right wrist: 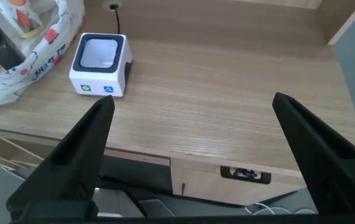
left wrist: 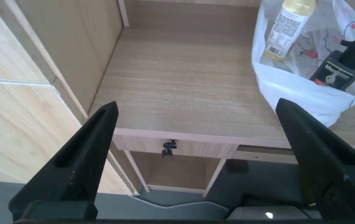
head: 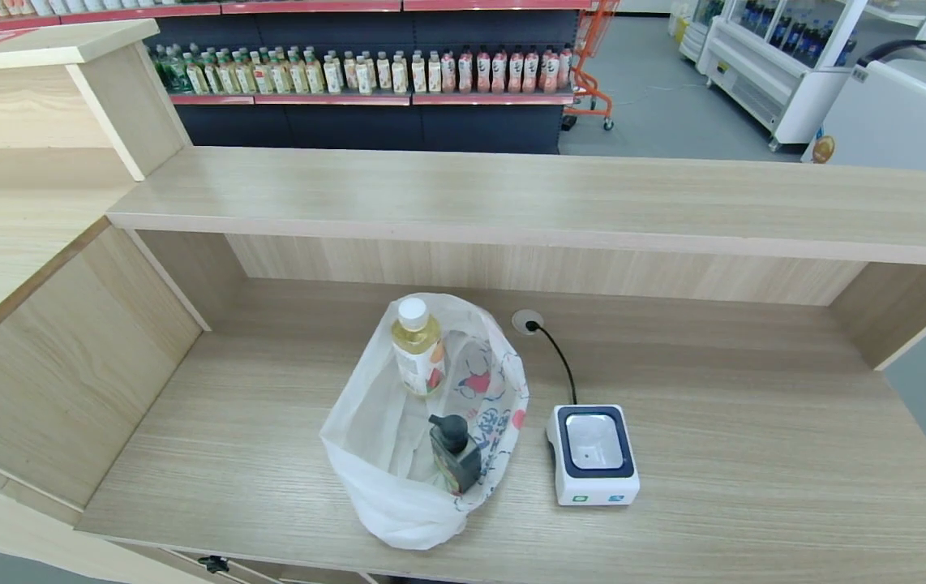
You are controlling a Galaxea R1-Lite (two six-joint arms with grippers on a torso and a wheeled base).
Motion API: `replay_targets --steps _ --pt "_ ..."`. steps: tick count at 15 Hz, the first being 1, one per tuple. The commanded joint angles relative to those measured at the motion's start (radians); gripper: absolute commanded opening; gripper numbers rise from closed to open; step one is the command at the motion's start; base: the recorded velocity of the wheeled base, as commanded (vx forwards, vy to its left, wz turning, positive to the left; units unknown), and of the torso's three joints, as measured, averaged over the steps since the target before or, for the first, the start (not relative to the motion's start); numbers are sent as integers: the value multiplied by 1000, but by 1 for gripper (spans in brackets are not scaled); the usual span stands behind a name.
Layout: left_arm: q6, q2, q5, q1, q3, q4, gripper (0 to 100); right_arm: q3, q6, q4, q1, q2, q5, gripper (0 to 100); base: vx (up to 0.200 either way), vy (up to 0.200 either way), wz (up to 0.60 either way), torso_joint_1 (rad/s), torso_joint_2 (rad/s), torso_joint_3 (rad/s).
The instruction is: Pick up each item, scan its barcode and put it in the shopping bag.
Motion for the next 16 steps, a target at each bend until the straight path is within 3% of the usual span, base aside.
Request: replay_targets --steps 1,5,16 --pt "0 0 0 0 0 0 100 0 -1 0 0 4 0 100 0 -200 0 2 2 2" --pt "0 0 -1 0 0 0 100 0 -1 0 0 4 0 100 0 -200 0 5 1 0" --pt "0 0 -1 0 0 0 100 0 -1 0 0 4 0 100 0 0 0 0 0 0"
